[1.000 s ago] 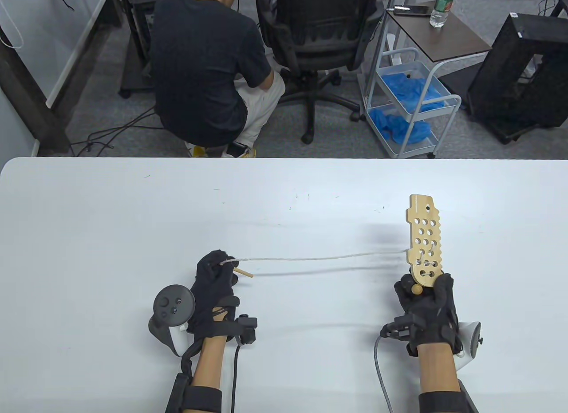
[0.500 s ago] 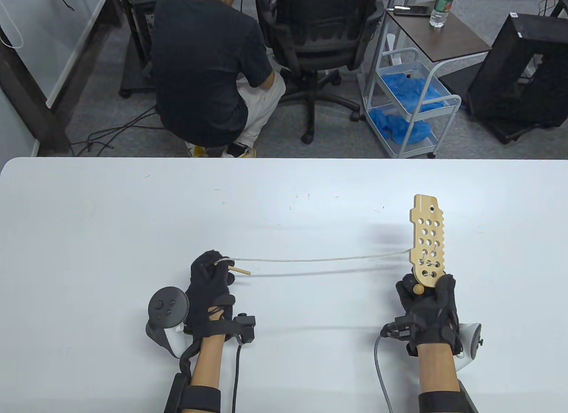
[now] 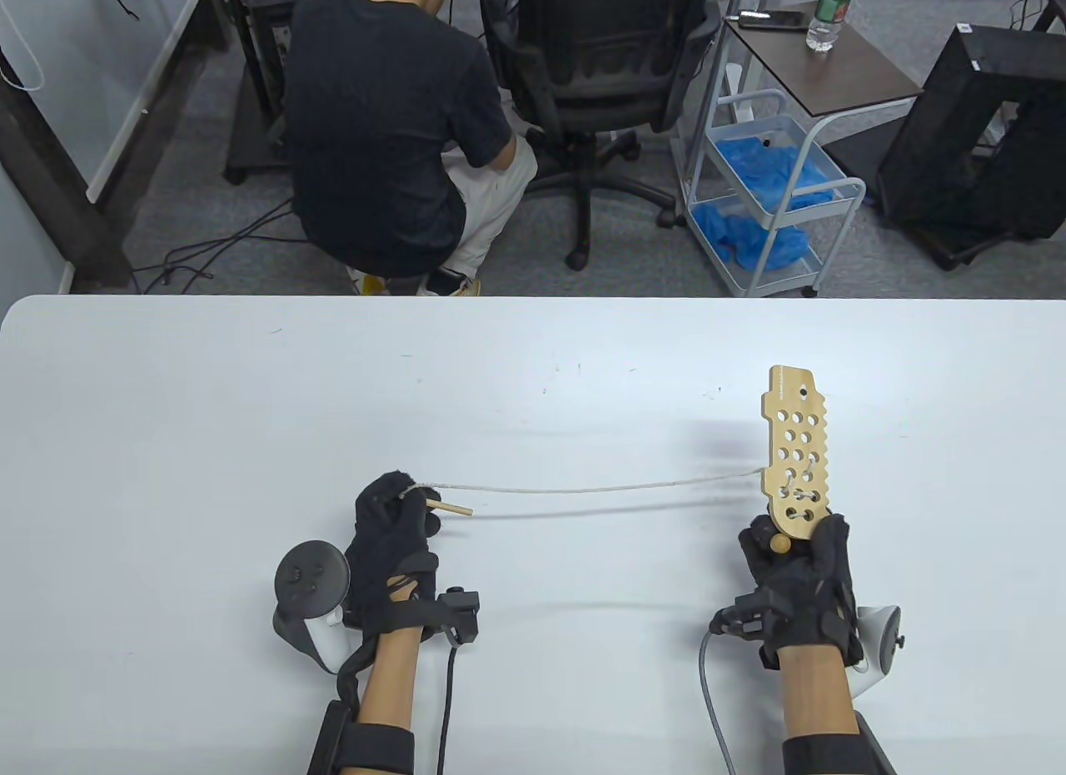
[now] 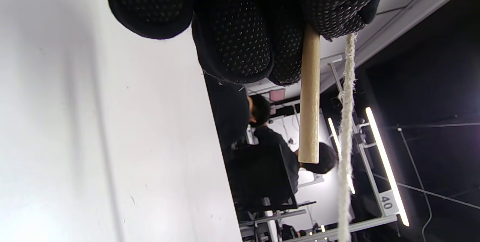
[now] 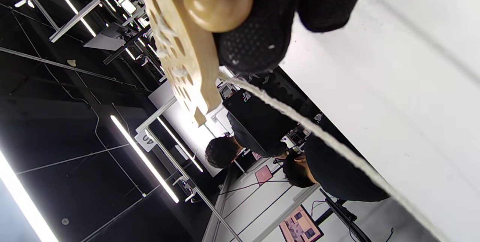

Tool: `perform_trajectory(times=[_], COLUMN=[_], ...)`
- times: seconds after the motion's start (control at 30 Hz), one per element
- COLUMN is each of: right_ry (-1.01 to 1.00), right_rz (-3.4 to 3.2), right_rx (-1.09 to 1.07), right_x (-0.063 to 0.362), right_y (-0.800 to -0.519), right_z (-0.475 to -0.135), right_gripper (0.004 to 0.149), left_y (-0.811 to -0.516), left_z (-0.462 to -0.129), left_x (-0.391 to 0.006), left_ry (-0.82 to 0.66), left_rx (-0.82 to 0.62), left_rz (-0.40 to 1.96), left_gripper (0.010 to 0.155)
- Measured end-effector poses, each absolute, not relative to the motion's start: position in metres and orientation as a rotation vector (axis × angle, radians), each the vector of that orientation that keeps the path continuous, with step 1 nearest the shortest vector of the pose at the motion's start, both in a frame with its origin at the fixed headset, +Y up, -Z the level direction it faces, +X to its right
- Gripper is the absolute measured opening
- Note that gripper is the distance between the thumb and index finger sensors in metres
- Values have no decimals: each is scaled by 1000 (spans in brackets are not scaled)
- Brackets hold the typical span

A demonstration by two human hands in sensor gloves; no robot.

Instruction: Remove rope from all holes on crocodile lacing toy

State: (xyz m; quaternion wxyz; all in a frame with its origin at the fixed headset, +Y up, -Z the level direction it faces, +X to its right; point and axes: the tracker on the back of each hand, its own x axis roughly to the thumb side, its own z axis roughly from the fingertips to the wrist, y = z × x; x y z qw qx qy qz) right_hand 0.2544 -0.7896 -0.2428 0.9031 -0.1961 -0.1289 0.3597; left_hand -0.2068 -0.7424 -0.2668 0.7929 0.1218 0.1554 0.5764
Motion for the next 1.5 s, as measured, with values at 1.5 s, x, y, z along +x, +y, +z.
perform_trajectory(times=[1.5], right_ry=[177], right_rz=[1133], right_rx=[233], right_x=[139], right_y=[-768], right_z=[-251], right_gripper=[49], left_y=[-745], left_z=[-271], left_x=[-135], left_ry=[-112], left_rx=[-64], left_rz=[1667], left_gripper=[43])
